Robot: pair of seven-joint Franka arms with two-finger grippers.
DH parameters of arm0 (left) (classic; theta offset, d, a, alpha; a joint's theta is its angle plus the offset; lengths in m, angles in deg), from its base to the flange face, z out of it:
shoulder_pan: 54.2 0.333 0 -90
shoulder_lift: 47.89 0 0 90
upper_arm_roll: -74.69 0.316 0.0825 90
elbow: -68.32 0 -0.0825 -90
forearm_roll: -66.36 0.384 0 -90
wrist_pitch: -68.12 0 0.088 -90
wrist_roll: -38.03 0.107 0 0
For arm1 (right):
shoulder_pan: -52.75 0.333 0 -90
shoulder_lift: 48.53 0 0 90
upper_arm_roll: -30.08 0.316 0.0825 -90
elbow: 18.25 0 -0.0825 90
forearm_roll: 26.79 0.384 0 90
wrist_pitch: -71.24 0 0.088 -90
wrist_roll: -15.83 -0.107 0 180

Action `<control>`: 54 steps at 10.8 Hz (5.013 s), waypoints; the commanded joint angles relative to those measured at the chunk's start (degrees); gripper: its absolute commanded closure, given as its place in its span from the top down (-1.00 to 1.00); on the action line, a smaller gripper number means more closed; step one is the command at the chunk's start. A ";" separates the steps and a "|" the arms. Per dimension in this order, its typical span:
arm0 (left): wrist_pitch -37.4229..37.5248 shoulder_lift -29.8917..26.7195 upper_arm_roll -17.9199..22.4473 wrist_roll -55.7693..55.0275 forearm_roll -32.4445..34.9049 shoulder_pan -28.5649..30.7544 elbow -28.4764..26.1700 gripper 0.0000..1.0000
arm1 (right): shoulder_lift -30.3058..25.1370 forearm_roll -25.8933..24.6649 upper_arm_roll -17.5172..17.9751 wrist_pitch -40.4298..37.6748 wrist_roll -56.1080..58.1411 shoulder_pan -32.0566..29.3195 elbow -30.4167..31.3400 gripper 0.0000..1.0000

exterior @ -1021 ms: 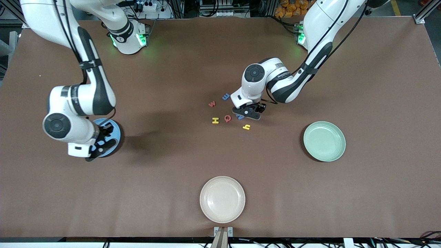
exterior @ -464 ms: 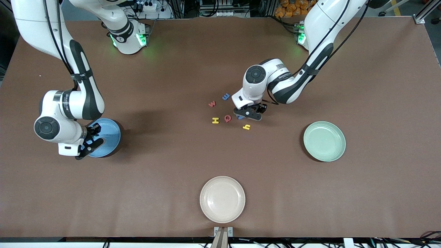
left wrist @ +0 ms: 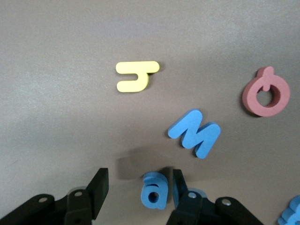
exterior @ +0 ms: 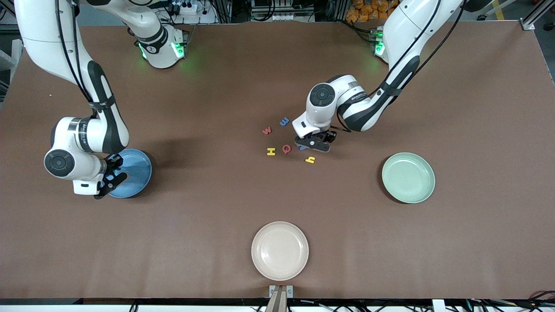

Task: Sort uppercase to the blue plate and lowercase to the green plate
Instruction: 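Carry the teal R to the blue plate with the right gripper, then release the R while the left gripper carries the blue a, then drop the blue a on the green plate while the right gripper reaches letters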

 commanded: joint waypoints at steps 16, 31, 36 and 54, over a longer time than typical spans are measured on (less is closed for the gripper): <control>-0.60 0.53 -0.44 -1.34 0.27 1.74 0.00 -1.00 | -1.65 -0.38 0.62 -5.78 -3.59 -0.38 -1.81 -0.10; 4.77 -3.79 -14.59 20.29 0.70 44.55 4.58 -1.00 | -8.34 5.33 5.10 -21.45 -20.11 5.76 -14.21 0.72; 4.77 -1.51 -9.67 23.36 0.88 46.57 2.12 -1.00 | -12.29 4.45 13.09 -24.09 -41.09 9.28 -14.21 0.72; 13.29 -1.67 -8.09 22.57 1.94 42.27 9.40 1.00 | -1.77 0.52 28.13 15.46 -97.00 24.66 -1.19 0.67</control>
